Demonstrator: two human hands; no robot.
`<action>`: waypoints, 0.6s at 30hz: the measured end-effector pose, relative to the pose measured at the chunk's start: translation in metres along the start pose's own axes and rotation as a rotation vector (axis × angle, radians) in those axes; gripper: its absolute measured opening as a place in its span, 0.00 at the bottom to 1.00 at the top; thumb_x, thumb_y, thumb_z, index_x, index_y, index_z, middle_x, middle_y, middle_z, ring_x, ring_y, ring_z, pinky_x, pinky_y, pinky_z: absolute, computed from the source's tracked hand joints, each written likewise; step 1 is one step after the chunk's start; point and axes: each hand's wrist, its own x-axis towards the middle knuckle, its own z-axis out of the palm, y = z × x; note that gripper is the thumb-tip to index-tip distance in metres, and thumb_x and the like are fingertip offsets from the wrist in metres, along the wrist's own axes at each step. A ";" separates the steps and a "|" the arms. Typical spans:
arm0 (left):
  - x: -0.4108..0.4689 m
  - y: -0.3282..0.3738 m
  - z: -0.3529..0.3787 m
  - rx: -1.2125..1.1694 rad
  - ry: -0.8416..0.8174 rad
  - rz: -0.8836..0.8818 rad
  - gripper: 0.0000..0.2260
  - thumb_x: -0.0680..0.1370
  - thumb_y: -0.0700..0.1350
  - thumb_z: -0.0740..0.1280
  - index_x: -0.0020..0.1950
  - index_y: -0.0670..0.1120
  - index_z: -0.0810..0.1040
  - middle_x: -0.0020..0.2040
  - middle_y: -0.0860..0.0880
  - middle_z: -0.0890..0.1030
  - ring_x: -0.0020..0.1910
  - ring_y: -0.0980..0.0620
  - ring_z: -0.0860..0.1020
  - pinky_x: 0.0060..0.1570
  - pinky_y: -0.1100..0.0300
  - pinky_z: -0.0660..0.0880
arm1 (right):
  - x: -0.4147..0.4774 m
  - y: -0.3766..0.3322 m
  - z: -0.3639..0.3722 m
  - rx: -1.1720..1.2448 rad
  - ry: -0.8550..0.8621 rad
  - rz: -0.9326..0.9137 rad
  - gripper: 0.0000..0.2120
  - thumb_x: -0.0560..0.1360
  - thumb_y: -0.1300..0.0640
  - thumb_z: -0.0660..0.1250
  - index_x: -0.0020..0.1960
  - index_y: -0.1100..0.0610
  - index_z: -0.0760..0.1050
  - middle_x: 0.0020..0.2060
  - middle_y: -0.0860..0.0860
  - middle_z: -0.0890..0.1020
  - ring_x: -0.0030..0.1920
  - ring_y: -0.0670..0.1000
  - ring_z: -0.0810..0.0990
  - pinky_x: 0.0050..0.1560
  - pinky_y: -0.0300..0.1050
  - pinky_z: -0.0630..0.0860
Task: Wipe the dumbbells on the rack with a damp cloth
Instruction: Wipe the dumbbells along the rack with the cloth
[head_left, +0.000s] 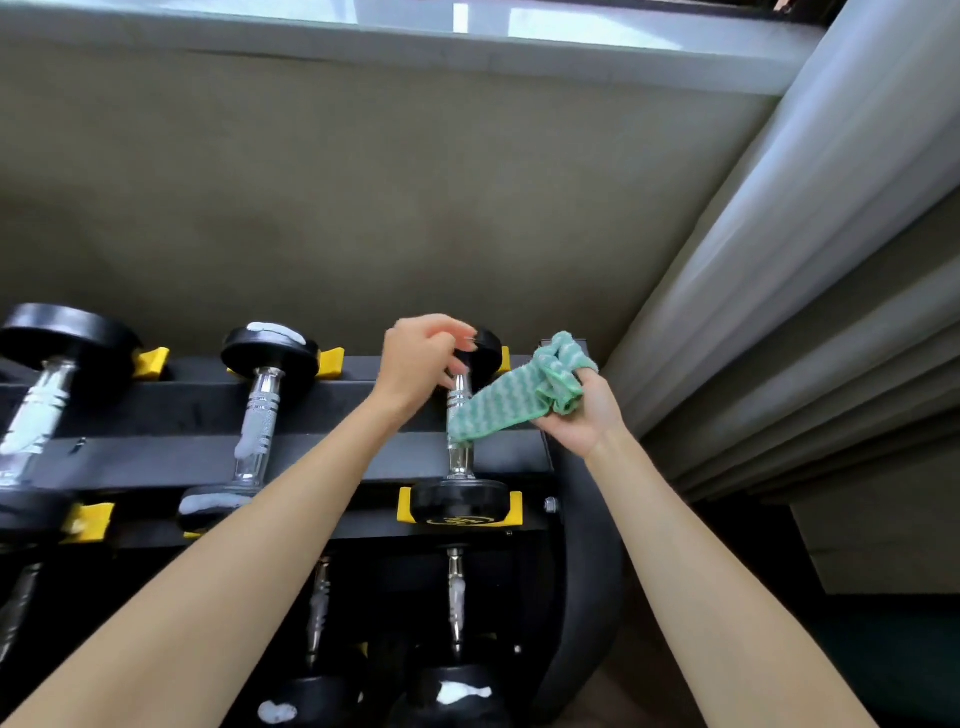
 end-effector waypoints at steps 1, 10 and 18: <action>0.009 -0.007 -0.005 0.002 0.106 -0.074 0.16 0.72 0.30 0.53 0.45 0.41 0.79 0.39 0.45 0.80 0.30 0.50 0.76 0.23 0.65 0.75 | 0.006 -0.001 -0.001 -0.037 0.045 -0.051 0.11 0.80 0.53 0.58 0.49 0.58 0.76 0.43 0.55 0.80 0.45 0.54 0.79 0.49 0.52 0.77; 0.031 -0.055 -0.010 0.071 0.105 -0.465 0.06 0.80 0.38 0.55 0.50 0.42 0.72 0.44 0.43 0.78 0.31 0.50 0.76 0.18 0.67 0.72 | 0.031 0.037 0.033 -0.666 0.182 -0.374 0.12 0.74 0.67 0.59 0.53 0.55 0.69 0.43 0.51 0.76 0.39 0.48 0.75 0.35 0.40 0.72; 0.027 -0.074 -0.016 0.020 0.049 -0.564 0.05 0.80 0.40 0.58 0.54 0.41 0.72 0.47 0.41 0.78 0.33 0.50 0.77 0.22 0.66 0.75 | 0.037 0.069 0.054 -0.918 0.164 -0.254 0.12 0.70 0.70 0.56 0.39 0.53 0.69 0.37 0.57 0.74 0.32 0.51 0.71 0.26 0.39 0.65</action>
